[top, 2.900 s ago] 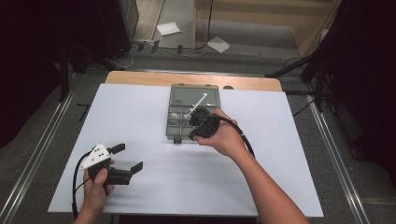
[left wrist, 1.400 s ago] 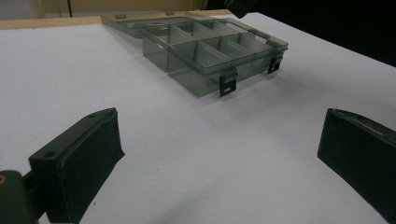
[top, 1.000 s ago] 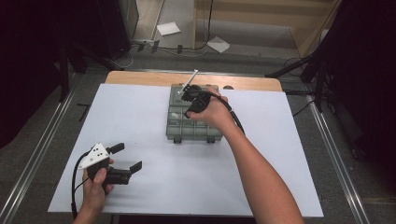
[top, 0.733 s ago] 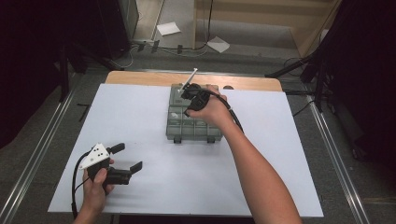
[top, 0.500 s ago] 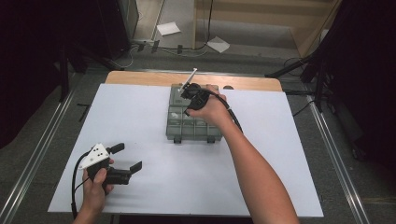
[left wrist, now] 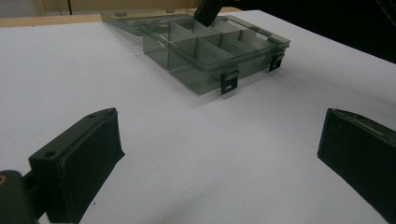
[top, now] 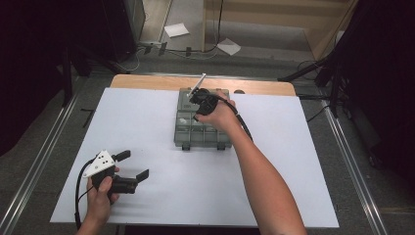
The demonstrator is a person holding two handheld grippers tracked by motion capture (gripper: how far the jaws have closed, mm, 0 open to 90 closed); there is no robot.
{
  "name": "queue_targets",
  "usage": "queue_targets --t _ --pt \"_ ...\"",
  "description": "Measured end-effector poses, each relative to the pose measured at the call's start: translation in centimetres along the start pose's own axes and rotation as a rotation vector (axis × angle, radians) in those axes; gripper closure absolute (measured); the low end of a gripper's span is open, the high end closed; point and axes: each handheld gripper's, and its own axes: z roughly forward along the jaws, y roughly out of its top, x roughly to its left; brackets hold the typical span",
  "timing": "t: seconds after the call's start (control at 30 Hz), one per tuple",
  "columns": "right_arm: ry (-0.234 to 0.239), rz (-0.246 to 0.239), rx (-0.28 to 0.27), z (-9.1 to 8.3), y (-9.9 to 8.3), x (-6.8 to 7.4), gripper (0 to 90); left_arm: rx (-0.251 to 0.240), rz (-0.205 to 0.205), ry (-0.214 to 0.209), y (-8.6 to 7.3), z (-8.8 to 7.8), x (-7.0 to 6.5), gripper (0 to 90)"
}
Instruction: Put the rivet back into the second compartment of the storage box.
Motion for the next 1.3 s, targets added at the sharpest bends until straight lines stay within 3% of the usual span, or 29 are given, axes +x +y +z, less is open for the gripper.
queue_targets --t 0.43,0.7,1.03,1.13,1.3 --pt "-0.020 0.004 0.012 1.5 0.1 -0.3 84.8 0.011 -0.002 0.005 0.0 0.0 0.0 0.0" --pt "-0.035 0.016 -0.002 1.3 0.0 -0.4 83.5 0.001 -0.002 0.002 0.0 0.0 0.0 0.0" --pt "-0.055 0.026 -0.040 -0.2 -0.3 -0.2 49.4 0.003 0.002 0.001 0.0 0.1 -0.2 0.0" --pt "-0.056 0.027 -0.048 -0.4 -0.5 0.0 34.0 0.009 0.003 0.003 0.0 0.1 -0.1 0.0" --pt "-0.072 0.056 -0.029 -0.5 -0.9 0.0 0.0 0.009 0.009 0.004 0.0 0.2 -0.2 0.0"
